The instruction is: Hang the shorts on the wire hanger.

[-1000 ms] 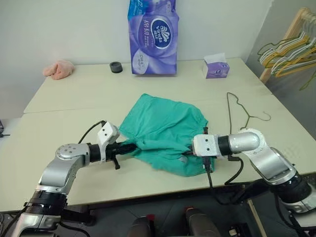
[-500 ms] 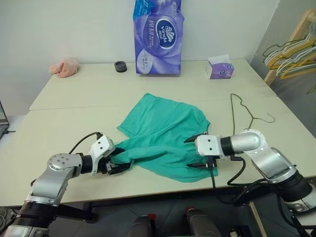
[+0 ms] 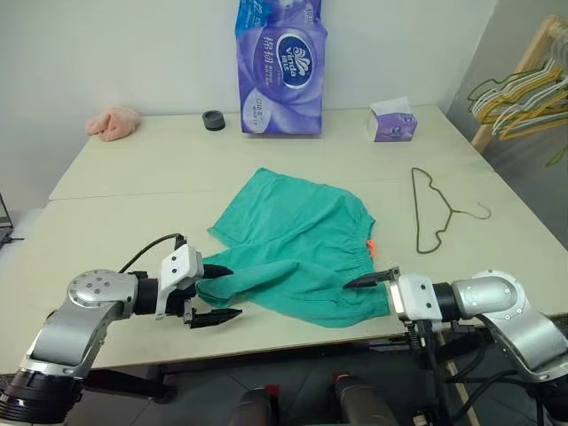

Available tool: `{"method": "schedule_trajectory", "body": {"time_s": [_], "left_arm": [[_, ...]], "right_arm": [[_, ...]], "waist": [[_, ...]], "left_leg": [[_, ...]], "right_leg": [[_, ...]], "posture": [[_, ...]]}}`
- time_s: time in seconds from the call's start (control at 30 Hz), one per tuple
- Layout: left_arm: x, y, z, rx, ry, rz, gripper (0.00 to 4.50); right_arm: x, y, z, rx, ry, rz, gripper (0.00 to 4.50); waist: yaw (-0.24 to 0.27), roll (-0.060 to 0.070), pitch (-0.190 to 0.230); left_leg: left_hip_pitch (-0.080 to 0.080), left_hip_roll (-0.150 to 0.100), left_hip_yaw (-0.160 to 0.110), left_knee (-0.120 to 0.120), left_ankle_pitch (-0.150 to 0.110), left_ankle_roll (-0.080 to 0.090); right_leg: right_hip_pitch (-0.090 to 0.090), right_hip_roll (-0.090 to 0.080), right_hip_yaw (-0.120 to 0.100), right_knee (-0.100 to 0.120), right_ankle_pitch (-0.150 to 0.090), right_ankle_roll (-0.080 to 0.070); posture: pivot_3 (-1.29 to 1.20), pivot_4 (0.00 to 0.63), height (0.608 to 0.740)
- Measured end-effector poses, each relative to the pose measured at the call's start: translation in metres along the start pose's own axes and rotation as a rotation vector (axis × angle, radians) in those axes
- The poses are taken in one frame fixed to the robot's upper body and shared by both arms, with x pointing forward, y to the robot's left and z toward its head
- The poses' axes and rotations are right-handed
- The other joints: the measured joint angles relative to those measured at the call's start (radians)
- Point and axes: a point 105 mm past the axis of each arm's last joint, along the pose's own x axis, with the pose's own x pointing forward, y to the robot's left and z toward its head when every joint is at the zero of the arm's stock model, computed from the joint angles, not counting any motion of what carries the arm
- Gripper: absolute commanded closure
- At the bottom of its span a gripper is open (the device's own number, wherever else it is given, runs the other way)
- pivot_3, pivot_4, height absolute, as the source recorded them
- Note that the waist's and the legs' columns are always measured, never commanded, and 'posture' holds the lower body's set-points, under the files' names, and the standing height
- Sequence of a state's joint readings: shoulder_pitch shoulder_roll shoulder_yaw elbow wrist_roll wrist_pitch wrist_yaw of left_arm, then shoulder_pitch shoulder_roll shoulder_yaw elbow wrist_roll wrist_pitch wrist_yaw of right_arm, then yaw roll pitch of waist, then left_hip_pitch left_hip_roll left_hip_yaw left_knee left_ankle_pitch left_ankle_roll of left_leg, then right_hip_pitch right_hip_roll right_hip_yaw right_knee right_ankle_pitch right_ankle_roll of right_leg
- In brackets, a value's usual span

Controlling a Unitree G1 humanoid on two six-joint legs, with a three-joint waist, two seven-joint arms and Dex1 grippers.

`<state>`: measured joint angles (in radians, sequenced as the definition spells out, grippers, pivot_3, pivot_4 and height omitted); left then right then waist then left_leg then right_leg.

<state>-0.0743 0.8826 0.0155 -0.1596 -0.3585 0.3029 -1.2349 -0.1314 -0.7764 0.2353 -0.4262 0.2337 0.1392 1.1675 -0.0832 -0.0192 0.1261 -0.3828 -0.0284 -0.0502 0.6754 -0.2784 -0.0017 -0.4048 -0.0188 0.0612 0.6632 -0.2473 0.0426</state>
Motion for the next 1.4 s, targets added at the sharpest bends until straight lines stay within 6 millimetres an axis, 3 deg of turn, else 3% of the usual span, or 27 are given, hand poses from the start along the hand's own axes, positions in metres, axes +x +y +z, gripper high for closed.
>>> {"method": "schedule_trajectory", "body": {"time_s": [0.3, 0.33, 0.4, 0.6, 0.77, 0.93, 1.13, 1.4], "left_arm": [[0.006, 0.001, 0.007, 0.068, 0.011, -0.033, 0.04], [0.006, 0.001, 0.007, 0.071, 0.011, -0.034, 0.01], [0.007, 0.001, 0.007, 0.075, 0.010, -0.038, 0.00], [0.008, 0.000, 0.007, 0.082, 0.007, -0.041, 0.00], [0.009, 0.008, 0.000, 0.064, 0.002, 0.011, 0.00], [0.010, 0.021, 0.013, 0.020, -0.070, 0.078, 0.00], [0.018, 0.008, 0.051, 0.153, -0.150, 0.023, 0.00], [0.035, -0.008, 0.049, 0.219, -0.129, -0.074, 0.00]], "right_arm": [[0.015, -0.009, -0.033, -0.035, 0.143, -0.013, 0.00], [0.015, -0.009, -0.039, -0.027, 0.162, -0.014, 0.17], [0.016, -0.011, -0.047, -0.032, 0.199, -0.012, 0.63], [0.019, -0.018, -0.051, -0.063, 0.218, -0.031, 2.69], [0.024, -0.016, -0.042, 0.033, 0.148, -0.017, 4.49], [0.017, -0.018, -0.013, 0.174, 0.016, -0.001, 4.49], [0.011, -0.025, 0.014, 0.284, -0.077, 0.012, 4.49], [0.009, -0.030, 0.021, 0.353, -0.109, 0.008, 4.49]], "waist": [[0.001, 0.000, 0.000], [0.001, 0.000, 0.000], [0.001, 0.000, 0.000], [0.001, 0.000, 0.000], [0.001, 0.000, 0.000], [0.002, -0.001, 0.000], [0.001, 0.000, 0.000], [0.000, 0.000, 0.000]], "left_leg": [[0.000, 0.000, 0.001, 0.000, 0.000, 0.000], [0.000, 0.000, 0.001, 0.000, 0.000, 0.000], [0.000, 0.000, 0.001, 0.000, 0.000, 0.000], [0.000, 0.000, 0.000, 0.000, 0.000, 0.000], [0.000, 0.000, 0.000, 0.000, 0.000, 0.000], [0.000, 0.000, -0.001, 0.001, 0.000, 0.000], [0.000, 0.000, -0.001, 0.001, 0.000, 0.000], [0.000, 0.000, -0.001, 0.001, 0.000, 0.000]], "right_leg": [[0.000, 0.000, 0.000, 0.000, 0.000, -0.001], [0.000, 0.000, 0.000, 0.000, 0.002, -0.004], [0.000, 0.000, 0.000, 0.000, 0.002, -0.004], [0.000, 0.000, 0.000, 0.000, 0.002, -0.004], [0.000, 0.000, 0.000, 0.000, 0.002, -0.005], [0.000, 0.000, 0.000, 0.000, 0.003, -0.004], [0.000, 0.000, -0.001, 0.000, 0.003, -0.004], [0.000, 0.000, 0.000, 0.000, 0.003, -0.004]], "posture": [[-0.11, 0.099, 0.740], [-0.11, 0.098, 0.740], [-0.11, 0.098, 0.740], [-0.11, 0.098, 0.740], [-0.11, 0.099, 0.740], [-0.11, 0.098, 0.740], [-0.11, 0.095, 0.740], [-0.12, 0.093, 0.740]]}}
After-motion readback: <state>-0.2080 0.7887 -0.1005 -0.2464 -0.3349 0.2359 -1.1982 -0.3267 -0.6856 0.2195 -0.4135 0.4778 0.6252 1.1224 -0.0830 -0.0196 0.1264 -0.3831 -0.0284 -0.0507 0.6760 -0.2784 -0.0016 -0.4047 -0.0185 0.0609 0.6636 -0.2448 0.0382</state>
